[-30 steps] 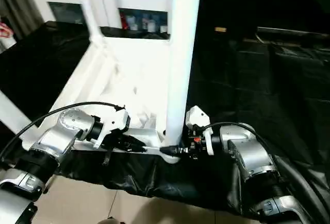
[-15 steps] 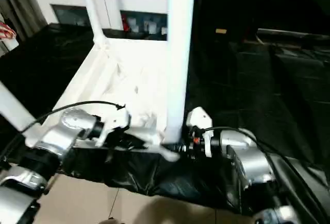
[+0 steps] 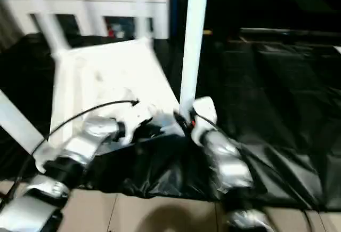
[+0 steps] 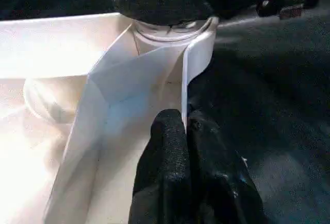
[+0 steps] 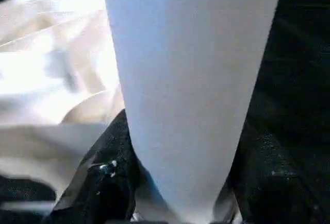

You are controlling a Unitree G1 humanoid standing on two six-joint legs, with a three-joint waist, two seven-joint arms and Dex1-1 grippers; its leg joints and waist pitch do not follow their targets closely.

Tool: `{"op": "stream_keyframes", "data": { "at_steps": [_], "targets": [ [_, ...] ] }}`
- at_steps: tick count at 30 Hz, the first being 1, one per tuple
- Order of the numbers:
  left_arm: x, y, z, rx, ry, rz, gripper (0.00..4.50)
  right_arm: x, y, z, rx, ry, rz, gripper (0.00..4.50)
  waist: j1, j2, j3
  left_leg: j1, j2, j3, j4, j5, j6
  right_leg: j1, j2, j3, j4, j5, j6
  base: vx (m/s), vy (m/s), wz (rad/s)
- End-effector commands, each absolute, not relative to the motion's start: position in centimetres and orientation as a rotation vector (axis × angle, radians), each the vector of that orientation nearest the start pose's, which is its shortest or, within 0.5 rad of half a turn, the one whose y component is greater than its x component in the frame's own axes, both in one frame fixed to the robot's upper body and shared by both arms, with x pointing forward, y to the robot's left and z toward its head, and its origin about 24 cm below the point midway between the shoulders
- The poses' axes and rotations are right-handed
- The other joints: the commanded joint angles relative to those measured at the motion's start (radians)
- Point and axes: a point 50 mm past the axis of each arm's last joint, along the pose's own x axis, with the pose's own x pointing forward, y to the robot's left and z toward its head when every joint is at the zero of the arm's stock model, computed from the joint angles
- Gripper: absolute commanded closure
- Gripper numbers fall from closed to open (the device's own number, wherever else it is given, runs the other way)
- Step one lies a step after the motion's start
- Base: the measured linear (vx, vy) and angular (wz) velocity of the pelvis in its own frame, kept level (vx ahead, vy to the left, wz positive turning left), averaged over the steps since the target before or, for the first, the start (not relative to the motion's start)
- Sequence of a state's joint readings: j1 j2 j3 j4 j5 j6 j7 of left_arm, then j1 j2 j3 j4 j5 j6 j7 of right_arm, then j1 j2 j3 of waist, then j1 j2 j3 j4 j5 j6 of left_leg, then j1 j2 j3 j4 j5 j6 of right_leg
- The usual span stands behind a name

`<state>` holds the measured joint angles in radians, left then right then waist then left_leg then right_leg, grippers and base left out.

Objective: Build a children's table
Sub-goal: Rotate leg to tighten

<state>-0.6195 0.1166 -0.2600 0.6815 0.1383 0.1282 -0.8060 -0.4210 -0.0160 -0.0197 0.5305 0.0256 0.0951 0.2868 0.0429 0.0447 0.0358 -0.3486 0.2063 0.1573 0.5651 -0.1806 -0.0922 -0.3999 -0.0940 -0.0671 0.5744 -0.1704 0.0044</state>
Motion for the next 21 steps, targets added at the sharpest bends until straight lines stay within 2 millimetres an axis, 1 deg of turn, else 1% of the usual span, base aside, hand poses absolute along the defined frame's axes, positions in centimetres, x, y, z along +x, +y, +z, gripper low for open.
{"op": "stream_keyframes", "data": {
  "at_steps": [1,2,3,4,5,7,8,10,11,12,13,14,15,16,17,18,19,20,21],
  "targets": [
    [32.4,3.0,5.9,0.337,0.226,-1.137,4.5,30.8,-6.5,0.3,0.058,0.334,0.513,2.42,0.0,0.008,-0.041,0.0,-0.001,-0.005,-0.08,-0.449,-0.001,0.033,-0.036,0.015,-0.101,-0.527,-0.102,0.0,0.0,0.0],
    [32.3,3.0,5.9,0.336,0.225,-1.145,4.5,30.8,-6.5,0.4,0.052,0.325,0.523,2.1,0.0,0.007,-0.041,0.001,-0.001,-0.004,-0.079,-0.45,0.001,0.031,-0.037,0.016,-0.102,-0.521,-0.105,0.0,0.0,0.0],
    [32.3,2.9,5.9,0.335,0.225,-1.147,4.5,30.8,-6.4,0.4,0.051,0.323,0.524,1.92,-0.001,0.006,-0.042,-0.001,-0.001,-0.003,-0.079,-0.445,0.007,0.032,-0.035,0.017,-0.1,-0.502,-0.112,0.0,0.0,0.0],
    [32.3,2.9,5.9,0.335,0.225,-1.148,4.5,30.8,-6.4,0.4,0.049,0.32,0.525,1.92,-0.001,0.006,-0.043,-0.003,0.0,-0.002,-0.08,-0.432,0.011,0.034,-0.036,0.019,-0.096,-0.475,-0.122,0.0,0.0,0.0],
    [32.2,2.9,5.8,0.335,0.226,-1.161,4.5,30.8,-6.5,0.5,0.076,0.316,0.531,1.78,-0.001,0.004,-0.044,-0.004,0.0,-0.001,-0.079,-0.423,0.014,0.036,-0.036,0.021,-0.095,-0.458,-0.127,0.0,0.0,0.0],
    [32.2,2.9,5.8,0.335,0.227,-1.167,4.5,30.8,-6.5,0.6,0.089,0.315,0.534,1.6,0.0,0.007,-0.045,-0.007,0.003,0.0,-0.08,-0.396,0.019,0.039,-0.035,0.024,-0.087,-0.406,-0.148,0.0,0.0,0.0],
    [32.1,3.4,5.8,0.335,0.226,-1.181,4.5,30.6,-7.0,0.7,0.057,0.299,0.582,1.41,-0.001,0.001,-0.046,-0.007,0.004,0.003,-0.079,-0.386,0.021,0.04,-0.034,0.025,-0.085,-0.378,-0.157,0.0,0.0,0.0],
    [32.1,4.1,5.8,0.335,0.229,-1.205,4.5,30.4,-7.9,0.9,0.013,0.285,0.659,1.33,0.003,-0.001,-0.049,-0.009,0.006,0.005,-0.077,-0.358,0.032,0.044,-0.035,0.028,-0.079,-0.335,-0.172,0.0,0.0,0.0],
    [32.1,4.2,5.8,0.335,0.229,-1.207,4.5,30.4,-8.0,0.9,0.011,0.284,0.665,1.26,0.005,0.001,-0.05,-0.009,0.007,0.005,-0.076,-0.349,0.035,0.046,-0.036,0.028,-0.075,-0.316,-0.179,0.0,0.0,0.0],
    [32.1,4.7,5.8,0.337,0.232,-1.229,4.5,30.2,-8.6,1.0,-0.006,0.28,0.72,1.26,0.004,0.002,-0.051,-0.012,0.008,0.006,-0.074,-0.327,0.041,0.048,-0.036,0.029,-0.071,-0.276,-0.194,0.0,0.0,0.0],
    [32.0,4.9,5.8,0.338,0.233,-1.24,4.5,30.1,-8.9,1.1,-0.013,0.28,0.745,1.26,0.004,-0.007,-0.053,-0.013,0.008,0.008,-0.073,-0.318,0.049,0.051,-0.036,0.028,-0.071,-0.263,-0.199,0.0,0.0,0.0],
    [31.9,5.6,5.8,0.349,0.24,-1.274,4.5,29.9,-9.8,1.3,-0.041,0.281,0.828,1.26,0.006,-0.01,-0.055,-0.016,0.008,0.01,-0.069,-0.277,0.064,0.054,-0.038,0.03,-0.065,-0.219,-0.215,0.0,0.0,0.0],
    [31.9,5.6,5.8,0.349,0.24,-1.274,4.5,29.9,-9.8,1.3,-0.041,0.281,0.828,1.26,0.008,-0.007,-0.057,-0.014,0.008,0.01,-0.066,-0.264,0.069,0.055,-0.039,0.03,-0.062,-0.201,-0.222,0.051,-0.005,0.0],
    [31.8,6.2,5.7,0.362,0.247,-1.302,4.5,29.7,-10.5,1.5,-0.056,0.283,0.883,1.26,0.01,-0.01,-0.06,-0.015,0.008,0.013,-0.062,-0.223,0.085,0.057,-0.037,0.03,-0.056,-0.148,-0.237,0.0,0.0,0.0],
    [31.7,6.9,5.7,0.381,0.259,-1.327,4.5,29.5,-11.2,1.8,-0.068,0.286,0.943,1.26,0.013,-0.009,-0.062,-0.016,0.008,0.012,-0.06,-0.201,0.091,0.059,-0.038,0.03,-0.051,-0.121,-0.245,0.0,0.0,0.0],
    [31.7,6.9,5.7,0.381,0.259,-1.327,4.5,29.5,-11.2,1.8,-0.068,0.286,0.943,1.26,0.018,-0.011,-0.062,-0.015,0.007,0.014,-0.057,-0.173,0.108,0.06,-0.038,0.03,-0.047,-0.083,-0.259,0.0,0.0,0.0],
    [31.7,7.5,5.7,0.398,0.27,-1.352,4.5,29.3,-11.9,2.0,-0.081,0.292,1.001,1.26,0.021,-0.01,-0.061,-0.015,0.009,0.015,-0.057,-0.168,0.115,0.059,-0.038,0.029,-0.047,-0.078,-0.263,0.0,0.0,0.0],
    [31.6,8.4,5.9,0.412,0.283,-1.39,4.5,29.1,-12.8,2.4,-0.106,0.304,1.079,1.26,0.032,-0.012,-0.059,-0.014,0.012,0.017,-0.056,-0.169,0.124,0.059,-0.037,0.027,-0.046,-0.092,-0.269,0.0,0.0,0.0],
    [31.6,8.7,6.0,0.415,0.288,-1.402,4.5,28.9,-13.2,2.5,-0.115,0.315,1.115,1.26,0.036,-0.013,-0.058,-0.012,0.013,0.019,-0.055,-0.171,0.125,0.058,-0.036,0.026,-0.047,-0.104,-0.267,0.0,0.0,0.0]
  ]
}}
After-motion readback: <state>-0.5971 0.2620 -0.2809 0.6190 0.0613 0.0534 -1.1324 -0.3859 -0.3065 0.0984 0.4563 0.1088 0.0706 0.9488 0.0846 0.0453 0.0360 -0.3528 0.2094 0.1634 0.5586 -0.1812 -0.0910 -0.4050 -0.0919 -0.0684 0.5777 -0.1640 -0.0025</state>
